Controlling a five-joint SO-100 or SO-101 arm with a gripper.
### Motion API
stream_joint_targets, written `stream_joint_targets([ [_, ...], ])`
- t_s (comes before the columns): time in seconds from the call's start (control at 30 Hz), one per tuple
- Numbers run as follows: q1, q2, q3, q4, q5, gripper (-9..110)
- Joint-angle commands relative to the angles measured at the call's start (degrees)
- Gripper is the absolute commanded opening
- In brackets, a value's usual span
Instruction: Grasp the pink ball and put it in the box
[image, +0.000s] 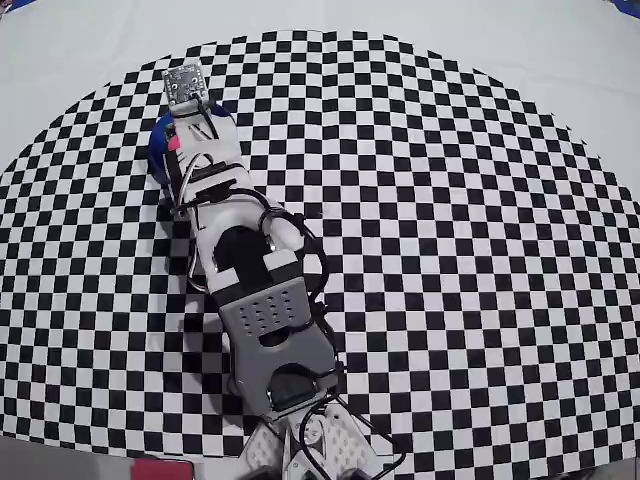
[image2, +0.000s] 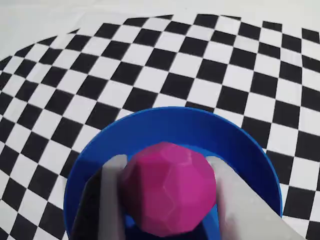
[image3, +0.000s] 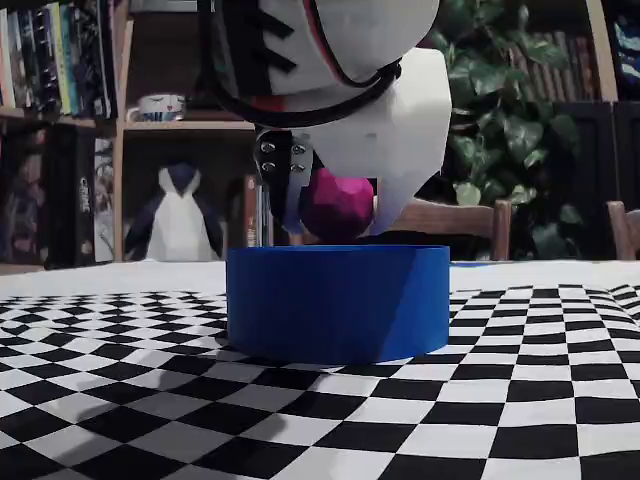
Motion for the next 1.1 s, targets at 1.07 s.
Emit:
stream_joint_targets([
  [1.07,5.9,35.9,12.2,-0.4,59.6,4],
])
